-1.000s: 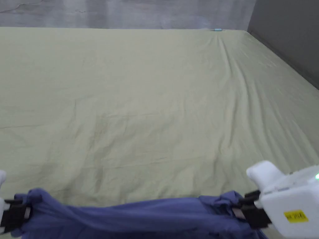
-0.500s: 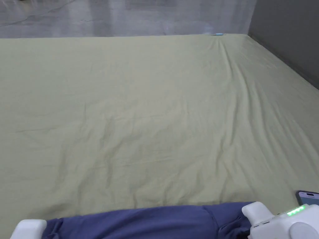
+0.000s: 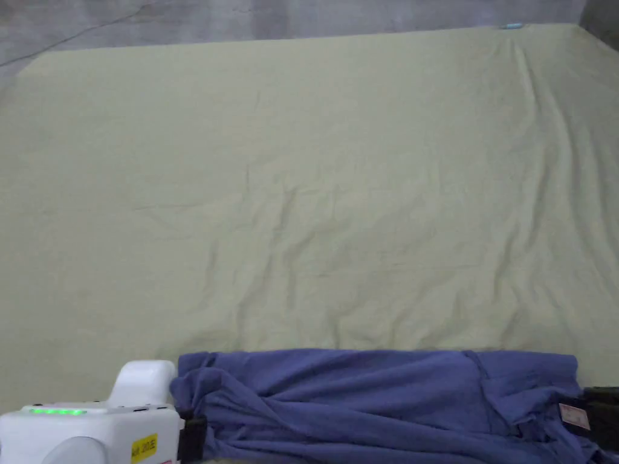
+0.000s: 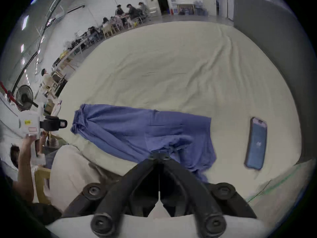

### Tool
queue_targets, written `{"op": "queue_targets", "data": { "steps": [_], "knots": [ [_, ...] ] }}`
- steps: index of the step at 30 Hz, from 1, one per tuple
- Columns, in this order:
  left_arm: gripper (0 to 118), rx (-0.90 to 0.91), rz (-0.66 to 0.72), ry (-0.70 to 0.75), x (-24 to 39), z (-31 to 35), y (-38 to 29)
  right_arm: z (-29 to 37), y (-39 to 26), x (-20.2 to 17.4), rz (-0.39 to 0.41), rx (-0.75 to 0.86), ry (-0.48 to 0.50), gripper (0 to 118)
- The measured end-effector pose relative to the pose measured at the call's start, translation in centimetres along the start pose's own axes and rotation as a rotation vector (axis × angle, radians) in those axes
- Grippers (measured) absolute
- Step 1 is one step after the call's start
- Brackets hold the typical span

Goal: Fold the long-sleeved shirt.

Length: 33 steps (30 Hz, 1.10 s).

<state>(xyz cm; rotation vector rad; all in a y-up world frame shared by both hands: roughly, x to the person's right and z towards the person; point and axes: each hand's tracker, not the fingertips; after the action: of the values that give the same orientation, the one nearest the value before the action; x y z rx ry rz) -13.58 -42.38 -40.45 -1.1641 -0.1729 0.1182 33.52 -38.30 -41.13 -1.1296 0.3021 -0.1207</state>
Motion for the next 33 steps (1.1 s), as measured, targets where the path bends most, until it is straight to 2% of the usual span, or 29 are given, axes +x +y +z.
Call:
{"op": "queue_targets", "data": {
  "steps": [2, 4, 5, 6, 7, 9, 12, 14, 15, 17, 18, 19, 20, 22, 23, 26, 27, 30, 31, 33],
  "knots": [
    [0, 0.002, 0.017, -0.063, -0.6, 0.2, 0.1, -0.8, -0.3, -0.5, -0.030, -0.016, 0.095, 0],
    [0, 0.058, 0.179, -0.221, -3.7, 1.4, 1.7, -0.9, -0.7, -1.2, -0.012, 0.012, 0.160, 0],
    [33, 0.088, 0.233, -0.279, -5.3, 1.4, 2.2, -0.7, -0.5, -1.3, -0.003, 0.014, 0.166, 0],
    [87, 0.101, 0.284, -0.338, -7.1, 1.1, 2.8, -0.6, -0.2, -1.4, 0.002, 0.016, 0.176, 0],
    [118, 0.107, 0.238, -0.273, -9.6, 0.3, 3.7, -0.8, -0.2, -1.5, 0.006, 0.021, 0.195, 0],
    [116, 0.076, 0.288, -0.236, -12.2, -2.0, 4.1, -1.3, -0.2, -1.8, -0.005, 0.031, 0.256, 0],
    [115, -0.005, 0.357, -0.279, -14.3, -6.5, 3.8, -2.0, 0.4, -2.0, -0.036, 0.020, 0.365, 0],
    [118, -0.091, 0.430, -0.331, -14.4, -9.5, 3.3, -2.3, 0.7, -2.2, -0.055, 0.016, 0.386, 0],
    [118, -0.089, 0.442, -0.401, -13.0, -9.0, 2.8, -2.7, 0.6, -2.4, -0.060, 0.017, 0.395, 0],
    [118, -0.019, 0.407, -0.380, -12.2, -8.3, 3.9, -3.3, 0.5, -2.8, -0.069, 0.012, 0.440, 0],
    [118, -0.014, 0.425, -0.421, -12.1, -8.1, 4.4, -3.3, 0.8, -3.1, -0.074, 0.005, 0.460, 0],
    [118, 0.012, 0.447, -0.471, -15.3, -10.3, 4.0, -3.7, 0.8, -3.4, -0.085, -0.007, 0.486, 0],
    [118, 0.014, 0.470, -0.506, -15.6, -10.9, 4.1, -4.2, 0.8, -3.6, -0.092, -0.019, 0.507, 0],
    [118, 0.010, 0.480, -0.532, -16.1, -11.7, 4.5, -4.9, 1.0, -3.6, -0.087, -0.029, 0.514, 0],
    [118, 0.004, 0.470, -0.538, -13.9, -10.4, 3.5, -5.3, 1.1, -3.9, -0.083, -0.034, 0.514, 0],
    [118, 0.000, 0.476, -0.631, -12.5, -11.3, 3.6, -6.0, 1.5, -4.4, -0.085, -0.047, 0.527, 0],
    [118, 0.000, 0.489, -0.673, -15.1, -13.6, 4.5, -6.3, 1.7, -4.5, -0.094, -0.049, 0.542, 0],
    [118, -0.018, 0.435, -0.645, -14.6, -14.8, 6.1, -6.7, 2.1, -4.9, -0.109, -0.050, 0.559, 0],
    [118, -0.027, 0.401, -0.632, -10.5, -12.6, 5.2, -6.8, 2.3, -5.1, -0.107, -0.050, 0.557, 0],
    [113, -0.029, 0.352, -0.583, -9.4, -11.9, 5.1, -6.9, 2.5, -5.2, -0.100, -0.049, 0.552, 0]
  ]
}}
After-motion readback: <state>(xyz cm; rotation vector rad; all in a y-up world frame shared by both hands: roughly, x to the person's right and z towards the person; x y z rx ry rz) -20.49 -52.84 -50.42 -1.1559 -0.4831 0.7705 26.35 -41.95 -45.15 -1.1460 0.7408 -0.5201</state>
